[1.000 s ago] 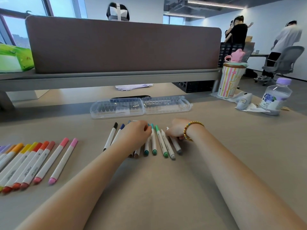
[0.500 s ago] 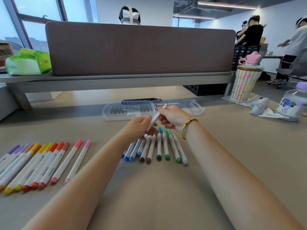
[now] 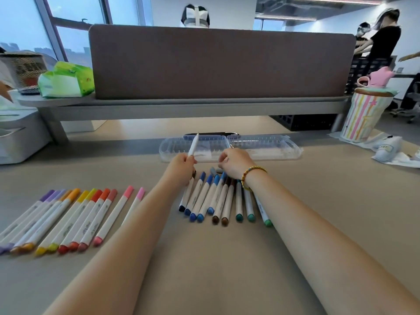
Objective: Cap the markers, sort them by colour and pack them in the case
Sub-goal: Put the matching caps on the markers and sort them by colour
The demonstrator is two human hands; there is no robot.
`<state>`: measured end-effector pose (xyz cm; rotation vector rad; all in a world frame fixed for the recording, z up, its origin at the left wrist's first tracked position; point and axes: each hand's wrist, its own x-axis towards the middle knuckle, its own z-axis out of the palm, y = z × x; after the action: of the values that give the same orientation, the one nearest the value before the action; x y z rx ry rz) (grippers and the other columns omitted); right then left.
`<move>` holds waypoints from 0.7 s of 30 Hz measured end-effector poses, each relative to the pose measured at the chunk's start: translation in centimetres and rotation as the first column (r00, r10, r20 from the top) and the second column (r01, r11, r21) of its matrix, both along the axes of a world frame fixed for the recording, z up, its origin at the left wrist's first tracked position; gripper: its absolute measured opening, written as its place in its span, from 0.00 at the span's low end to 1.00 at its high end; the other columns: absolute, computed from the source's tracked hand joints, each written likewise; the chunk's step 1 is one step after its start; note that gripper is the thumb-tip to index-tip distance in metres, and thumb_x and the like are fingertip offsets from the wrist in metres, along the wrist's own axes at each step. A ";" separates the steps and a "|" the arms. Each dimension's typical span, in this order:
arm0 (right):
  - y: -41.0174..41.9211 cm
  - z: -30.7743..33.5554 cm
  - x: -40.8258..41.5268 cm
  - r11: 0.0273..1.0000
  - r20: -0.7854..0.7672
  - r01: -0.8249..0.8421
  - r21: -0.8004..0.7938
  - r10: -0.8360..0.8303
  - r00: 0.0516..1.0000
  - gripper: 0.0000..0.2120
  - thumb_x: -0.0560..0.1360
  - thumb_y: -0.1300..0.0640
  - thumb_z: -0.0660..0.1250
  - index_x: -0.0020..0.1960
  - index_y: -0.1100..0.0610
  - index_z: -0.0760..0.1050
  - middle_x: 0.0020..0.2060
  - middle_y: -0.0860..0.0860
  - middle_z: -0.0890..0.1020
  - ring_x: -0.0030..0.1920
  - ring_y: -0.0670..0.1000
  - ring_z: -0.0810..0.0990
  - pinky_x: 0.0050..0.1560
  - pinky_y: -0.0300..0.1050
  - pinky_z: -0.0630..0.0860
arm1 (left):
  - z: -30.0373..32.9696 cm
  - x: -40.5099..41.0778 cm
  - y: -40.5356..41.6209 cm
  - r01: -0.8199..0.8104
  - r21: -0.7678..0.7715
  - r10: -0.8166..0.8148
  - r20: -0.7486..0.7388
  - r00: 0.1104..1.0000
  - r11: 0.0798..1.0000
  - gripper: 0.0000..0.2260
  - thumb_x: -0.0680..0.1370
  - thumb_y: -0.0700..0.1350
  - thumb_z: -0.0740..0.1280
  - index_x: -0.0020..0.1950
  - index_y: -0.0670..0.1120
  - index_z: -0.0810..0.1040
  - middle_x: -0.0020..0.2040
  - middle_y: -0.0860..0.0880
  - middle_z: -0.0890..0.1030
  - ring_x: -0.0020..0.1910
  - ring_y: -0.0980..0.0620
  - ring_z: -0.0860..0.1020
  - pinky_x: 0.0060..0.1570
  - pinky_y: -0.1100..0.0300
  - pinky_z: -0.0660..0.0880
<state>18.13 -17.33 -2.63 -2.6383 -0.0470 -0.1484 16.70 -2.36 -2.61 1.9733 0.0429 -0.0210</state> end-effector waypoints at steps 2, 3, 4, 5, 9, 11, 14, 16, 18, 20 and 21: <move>0.6 0.2 0.3 0.980 0.002 -0.014 -0.198 0.015 1.000 0.11 0.77 0.51 0.63 0.57 0.54 0.75 0.59 0.55 0.73 0.62 0.56 0.68 0.60 0.50 0.69 | -0.2 0.1 0.0 -0.010 -0.014 0.010 0.004 1.000 1.000 0.10 0.82 0.46 0.53 0.53 0.43 0.71 0.34 0.49 0.70 0.30 0.54 0.67 0.30 0.63 0.66; 1.0 0.2 0.5 0.961 -0.010 -0.016 -0.274 0.013 1.000 0.14 0.77 0.49 0.62 0.59 0.54 0.75 0.61 0.56 0.72 0.64 0.57 0.66 0.61 0.51 0.68 | -0.3 0.2 0.0 -0.013 -0.019 0.013 0.005 1.000 1.000 0.10 0.82 0.46 0.53 0.53 0.43 0.71 0.34 0.49 0.70 0.30 0.54 0.66 0.30 0.62 0.66; 1.4 0.3 0.7 0.942 -0.027 -0.013 -0.335 0.004 1.000 0.16 0.77 0.48 0.62 0.61 0.55 0.75 0.62 0.57 0.71 0.65 0.58 0.65 0.62 0.52 0.67 | -0.3 0.3 0.0 -0.013 -0.023 0.013 0.004 1.000 1.000 0.10 0.82 0.46 0.53 0.53 0.43 0.71 0.34 0.49 0.70 0.30 0.54 0.66 0.30 0.62 0.66; 1.8 0.4 0.8 0.924 -0.037 -0.010 -0.382 -0.005 0.999 0.18 0.77 0.47 0.62 0.62 0.57 0.74 0.63 0.57 0.70 0.65 0.58 0.65 0.62 0.52 0.67 | -0.4 0.4 0.0 -0.011 -0.027 0.011 0.003 1.000 1.000 0.10 0.82 0.46 0.53 0.53 0.43 0.71 0.34 0.49 0.69 0.29 0.54 0.66 0.30 0.62 0.65; 2.8 0.5 1.2 0.894 -0.097 -0.023 -0.447 -0.022 0.995 0.18 0.78 0.51 0.61 0.64 0.59 0.70 0.64 0.57 0.72 0.65 0.58 0.67 0.62 0.51 0.66 | -0.5 0.4 -0.1 0.006 -0.029 -0.005 0.014 1.000 1.000 0.11 0.82 0.46 0.53 0.54 0.43 0.72 0.33 0.50 0.70 0.29 0.54 0.66 0.30 0.62 0.65; 3.0 0.6 1.3 0.908 -0.120 -0.021 -0.419 -0.032 0.992 0.14 0.78 0.51 0.60 0.59 0.58 0.73 0.58 0.56 0.75 0.63 0.58 0.69 0.61 0.51 0.66 | -0.5 0.3 -0.2 0.003 -0.024 -0.003 0.022 1.000 1.000 0.11 0.82 0.46 0.53 0.54 0.43 0.72 0.34 0.50 0.70 0.29 0.55 0.66 0.30 0.62 0.65; 2.3 1.5 1.0 0.998 -0.114 0.022 -0.061 -0.029 0.993 0.14 0.80 0.49 0.58 0.39 0.55 0.70 0.35 0.52 0.72 0.42 0.53 0.75 0.49 0.46 0.72 | -0.3 0.0 -0.8 -0.016 -0.033 0.017 0.047 0.999 0.999 0.11 0.82 0.47 0.53 0.54 0.43 0.72 0.35 0.50 0.70 0.30 0.55 0.67 0.30 0.62 0.66; 0.7 2.5 0.0 0.936 -0.092 0.077 0.344 -0.048 0.995 0.16 0.80 0.52 0.58 0.36 0.56 0.68 0.31 0.50 0.69 0.31 0.47 0.68 0.36 0.40 0.68 | 0.2 -0.5 -1.4 -0.009 -0.072 0.014 0.069 0.998 0.997 0.10 0.82 0.47 0.53 0.53 0.43 0.72 0.34 0.50 0.70 0.29 0.55 0.66 0.31 0.62 0.66; -1.6 3.0 -1.1 0.699 -0.104 0.133 0.703 -0.085 0.991 0.14 0.80 0.56 0.59 0.37 0.57 0.71 0.32 0.51 0.70 0.28 0.45 0.63 0.26 0.35 0.62 | 0.5 -1.3 -2.3 0.043 -0.075 -0.035 0.095 0.995 0.996 0.10 0.82 0.47 0.53 0.48 0.45 0.71 0.33 0.50 0.70 0.28 0.55 0.65 0.31 0.62 0.65; -3.9 2.8 -2.2 0.426 -0.121 0.146 0.893 -0.087 0.989 0.11 0.80 0.60 0.60 0.40 0.61 0.73 0.32 0.51 0.71 0.28 0.45 0.63 0.19 0.32 0.60 | 0.5 -2.3 -3.5 0.120 -0.013 -0.118 0.123 0.985 0.993 0.12 0.82 0.47 0.54 0.44 0.46 0.72 0.33 0.50 0.70 0.27 0.55 0.65 0.30 0.61 0.64; -5.0 2.6 -2.8 0.349 -0.122 0.147 0.926 -0.093 0.988 0.11 0.80 0.61 0.60 0.41 0.61 0.75 0.33 0.51 0.71 0.29 0.44 0.64 0.18 0.31 0.60 | 0.5 -2.9 -4.3 0.159 0.029 -0.161 0.135 0.978 0.987 0.13 0.82 0.48 0.54 0.45 0.44 0.74 0.32 0.50 0.70 0.27 0.55 0.65 0.29 0.62 0.64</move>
<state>15.36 -22.32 -0.03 -1.4375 0.2039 -0.1082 13.76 -6.64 -2.09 1.9872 -0.2060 0.0100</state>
